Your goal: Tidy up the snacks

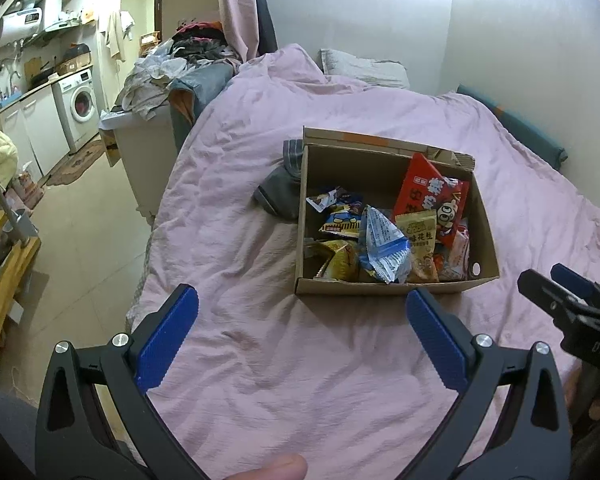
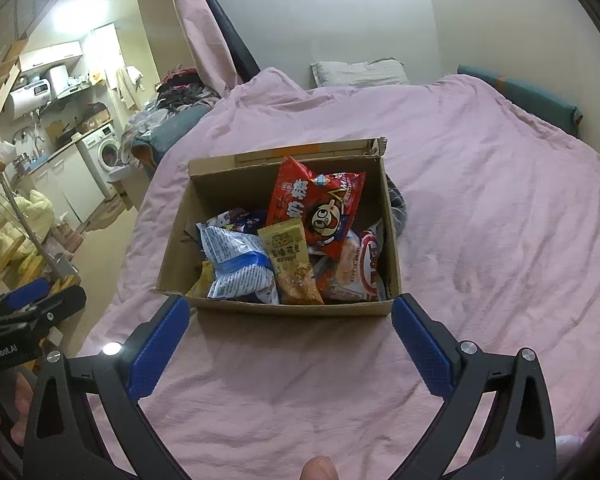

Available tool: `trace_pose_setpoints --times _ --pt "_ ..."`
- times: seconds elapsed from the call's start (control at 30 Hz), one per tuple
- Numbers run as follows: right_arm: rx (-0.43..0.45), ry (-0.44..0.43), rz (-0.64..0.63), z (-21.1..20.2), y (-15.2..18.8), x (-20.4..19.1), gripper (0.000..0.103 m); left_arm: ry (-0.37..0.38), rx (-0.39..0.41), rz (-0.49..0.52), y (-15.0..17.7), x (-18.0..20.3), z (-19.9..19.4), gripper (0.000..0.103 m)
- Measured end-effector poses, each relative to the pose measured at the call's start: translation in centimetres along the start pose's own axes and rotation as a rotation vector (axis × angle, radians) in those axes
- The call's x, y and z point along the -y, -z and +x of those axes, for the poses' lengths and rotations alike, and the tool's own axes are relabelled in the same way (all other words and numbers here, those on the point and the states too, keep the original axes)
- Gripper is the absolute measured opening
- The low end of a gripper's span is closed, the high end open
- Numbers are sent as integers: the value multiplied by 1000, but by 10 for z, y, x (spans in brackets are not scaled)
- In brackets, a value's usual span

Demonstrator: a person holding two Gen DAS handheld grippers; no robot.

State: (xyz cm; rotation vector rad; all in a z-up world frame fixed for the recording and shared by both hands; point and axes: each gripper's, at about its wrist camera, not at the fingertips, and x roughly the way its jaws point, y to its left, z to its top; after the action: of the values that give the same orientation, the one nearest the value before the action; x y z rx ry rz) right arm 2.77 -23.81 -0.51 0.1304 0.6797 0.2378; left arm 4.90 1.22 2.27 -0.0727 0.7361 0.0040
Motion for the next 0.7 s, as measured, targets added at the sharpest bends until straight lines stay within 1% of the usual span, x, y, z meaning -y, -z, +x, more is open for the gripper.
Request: trace_pose_setpoints --times 0.23,0.7 --pt "-6 3 -13 0 3 -2 103 -9 38 45 0 6 -6 103" --pt "-4 7 -13 0 2 -3 103 -8 18 16 0 3 -2 103"
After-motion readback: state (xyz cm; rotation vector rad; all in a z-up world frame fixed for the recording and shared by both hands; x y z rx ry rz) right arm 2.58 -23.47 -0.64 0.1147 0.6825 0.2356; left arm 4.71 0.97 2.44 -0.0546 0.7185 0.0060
